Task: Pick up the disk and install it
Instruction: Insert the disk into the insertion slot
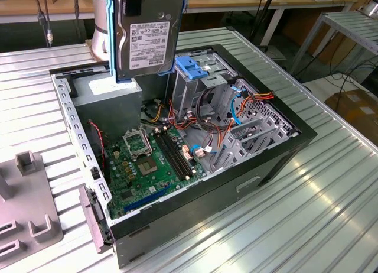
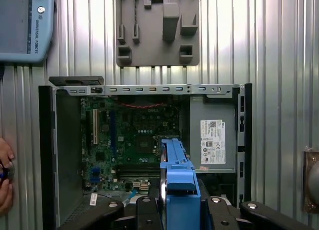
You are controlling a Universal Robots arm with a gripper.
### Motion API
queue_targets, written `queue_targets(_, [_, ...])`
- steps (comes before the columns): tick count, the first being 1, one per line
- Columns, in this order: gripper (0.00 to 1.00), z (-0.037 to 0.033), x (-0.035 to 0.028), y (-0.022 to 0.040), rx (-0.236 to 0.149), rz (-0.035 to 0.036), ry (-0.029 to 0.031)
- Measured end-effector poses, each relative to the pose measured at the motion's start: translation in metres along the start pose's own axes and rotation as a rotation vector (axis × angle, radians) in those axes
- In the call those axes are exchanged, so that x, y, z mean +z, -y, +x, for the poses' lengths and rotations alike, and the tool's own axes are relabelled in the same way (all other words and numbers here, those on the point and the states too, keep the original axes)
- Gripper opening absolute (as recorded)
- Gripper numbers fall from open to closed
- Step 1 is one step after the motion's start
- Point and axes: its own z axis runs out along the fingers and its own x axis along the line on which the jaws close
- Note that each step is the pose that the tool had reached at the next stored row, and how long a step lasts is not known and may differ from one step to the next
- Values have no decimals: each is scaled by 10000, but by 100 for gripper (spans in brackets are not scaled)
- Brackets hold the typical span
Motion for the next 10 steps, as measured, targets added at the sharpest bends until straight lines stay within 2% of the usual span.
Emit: queue_targets(10, [37,239,18,4,1,2,2])
